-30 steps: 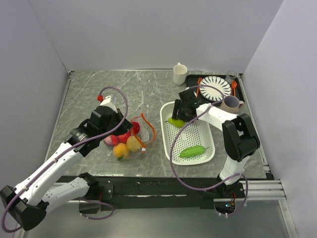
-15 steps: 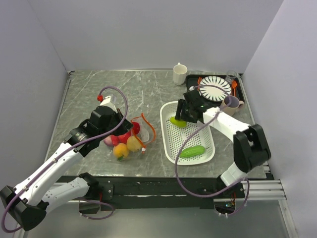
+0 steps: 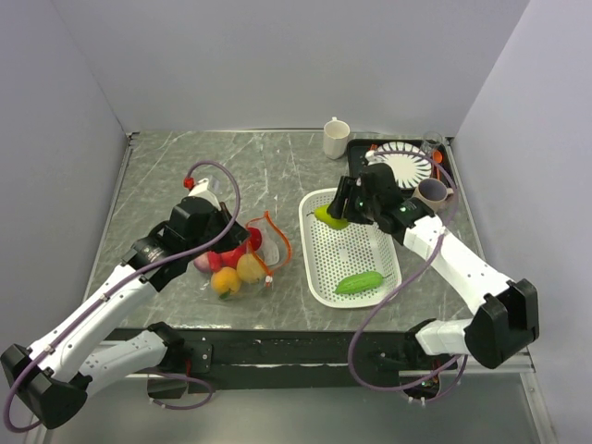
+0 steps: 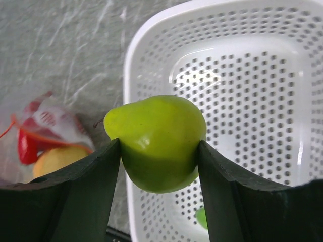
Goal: Place the food in the zip-top bag and seal the zipper
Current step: Place the fake fruit in the zipper food storage bag.
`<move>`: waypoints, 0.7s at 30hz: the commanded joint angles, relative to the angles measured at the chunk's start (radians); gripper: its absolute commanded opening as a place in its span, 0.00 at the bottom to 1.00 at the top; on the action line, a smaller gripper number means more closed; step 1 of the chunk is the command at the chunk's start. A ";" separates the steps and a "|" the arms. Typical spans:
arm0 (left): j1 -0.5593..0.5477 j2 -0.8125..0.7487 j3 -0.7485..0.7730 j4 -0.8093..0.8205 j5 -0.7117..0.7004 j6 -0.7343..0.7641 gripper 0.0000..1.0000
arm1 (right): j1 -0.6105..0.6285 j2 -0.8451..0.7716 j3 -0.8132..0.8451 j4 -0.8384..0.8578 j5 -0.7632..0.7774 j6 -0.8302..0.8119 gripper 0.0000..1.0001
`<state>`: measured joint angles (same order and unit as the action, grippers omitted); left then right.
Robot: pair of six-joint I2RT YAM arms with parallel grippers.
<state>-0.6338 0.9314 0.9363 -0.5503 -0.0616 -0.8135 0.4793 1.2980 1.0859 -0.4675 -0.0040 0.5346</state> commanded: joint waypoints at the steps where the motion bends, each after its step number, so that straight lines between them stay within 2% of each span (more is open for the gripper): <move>1: -0.003 0.006 0.006 0.067 0.026 0.004 0.01 | 0.083 -0.042 0.008 -0.010 -0.037 0.024 0.36; 5: -0.001 0.006 -0.001 0.069 0.031 0.004 0.01 | 0.166 -0.025 0.025 -0.005 -0.007 0.064 0.36; 10: -0.003 0.003 -0.001 0.066 0.032 0.002 0.01 | 0.223 0.001 0.035 0.036 -0.045 0.103 0.36; 21: -0.003 -0.006 -0.008 0.067 0.040 0.002 0.01 | 0.364 0.161 0.147 0.118 -0.092 0.151 0.39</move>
<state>-0.6338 0.9417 0.9348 -0.5335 -0.0406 -0.8135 0.8116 1.4361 1.1721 -0.4427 -0.0566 0.6502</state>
